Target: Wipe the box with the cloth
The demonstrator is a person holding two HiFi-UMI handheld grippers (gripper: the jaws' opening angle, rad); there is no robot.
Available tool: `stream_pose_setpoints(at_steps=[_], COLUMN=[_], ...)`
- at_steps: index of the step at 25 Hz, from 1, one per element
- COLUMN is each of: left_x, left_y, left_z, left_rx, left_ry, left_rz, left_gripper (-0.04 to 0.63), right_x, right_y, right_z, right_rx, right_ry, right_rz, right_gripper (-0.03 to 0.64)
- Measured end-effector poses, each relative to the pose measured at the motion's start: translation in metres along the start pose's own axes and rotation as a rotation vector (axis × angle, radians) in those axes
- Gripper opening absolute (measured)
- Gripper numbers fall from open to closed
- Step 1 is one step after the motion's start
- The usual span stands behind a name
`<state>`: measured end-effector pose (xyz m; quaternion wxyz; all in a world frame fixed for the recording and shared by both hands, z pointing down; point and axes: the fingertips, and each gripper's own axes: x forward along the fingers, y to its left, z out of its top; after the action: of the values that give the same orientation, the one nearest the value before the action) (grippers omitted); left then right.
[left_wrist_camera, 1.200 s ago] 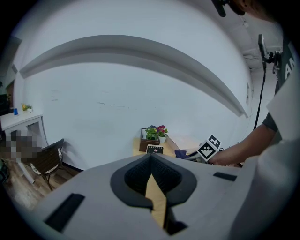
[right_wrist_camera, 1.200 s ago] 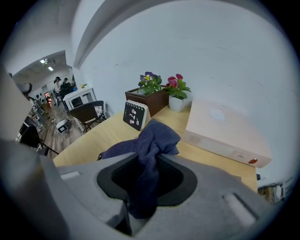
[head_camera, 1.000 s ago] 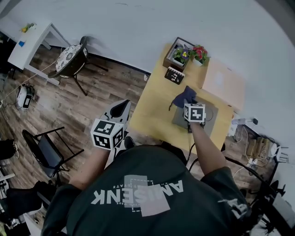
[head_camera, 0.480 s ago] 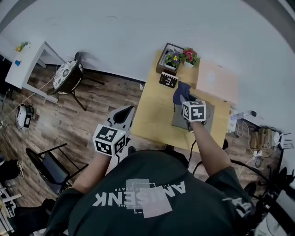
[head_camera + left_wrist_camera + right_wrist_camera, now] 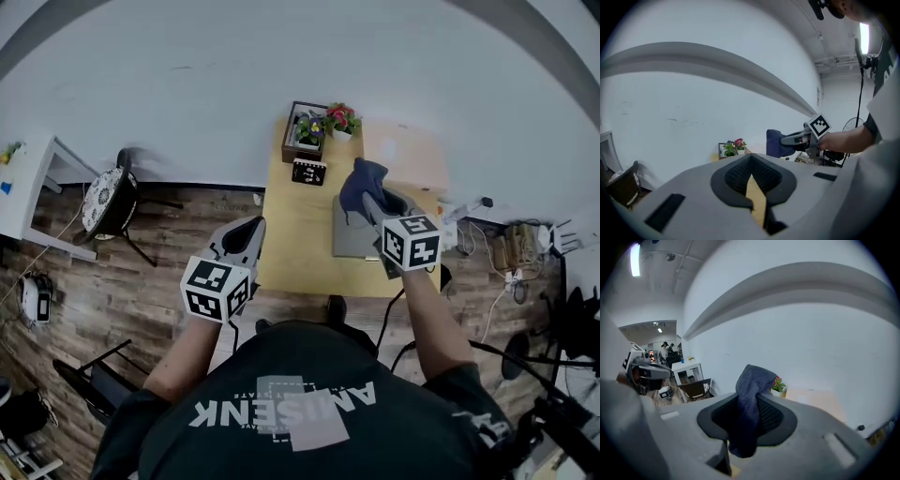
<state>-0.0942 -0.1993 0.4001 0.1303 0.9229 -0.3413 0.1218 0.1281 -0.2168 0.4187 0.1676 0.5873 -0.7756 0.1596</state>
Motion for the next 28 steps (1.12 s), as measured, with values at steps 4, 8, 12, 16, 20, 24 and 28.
stream_pose_setpoints(at_steps=[4,8,12,16,20,24,28], left_x=[0.006,0.013,0.010,0.005,-0.002,-0.004,-0.003], left_y=[-0.014,-0.026,-0.036,-0.041,-0.050,-0.060,-0.071], left_z=[0.024,0.056,0.071,0.085,0.112,0.129,0.139], left_rx=[0.041,0.048,0.086,0.135,0.109,0.113,0.092], left_ry=[-0.054,-0.120,-0.133,-0.141,-0.213,-0.237,-0.243], left_rz=[-0.081,-0.156,-0.155,-0.080,-0.016,0.042,0.065], left_gripper=[0.000,0.000,0.000,0.000,0.000,0.000,0.000], right_x=[-0.054,-0.096,-0.135,-0.170,-0.191,-0.203,-0.210], right_y=[0.001,0.001,-0.005,-0.022,-0.032,-0.044,-0.052], right_z=[0.022,0.040,0.049,0.065,0.074,0.083,0.089], right_rx=[0.030,0.054,0.051,0.054,0.018,-0.011,-0.036], right_ry=[-0.068,-0.132,-0.185,-0.261,-0.287,-0.302,-0.314], right_rz=[-0.054,-0.123,-0.170,-0.199,-0.186,-0.185,-0.157], right_gripper=[0.101,0.101,0.101,0.101,0.101,0.101,0.100])
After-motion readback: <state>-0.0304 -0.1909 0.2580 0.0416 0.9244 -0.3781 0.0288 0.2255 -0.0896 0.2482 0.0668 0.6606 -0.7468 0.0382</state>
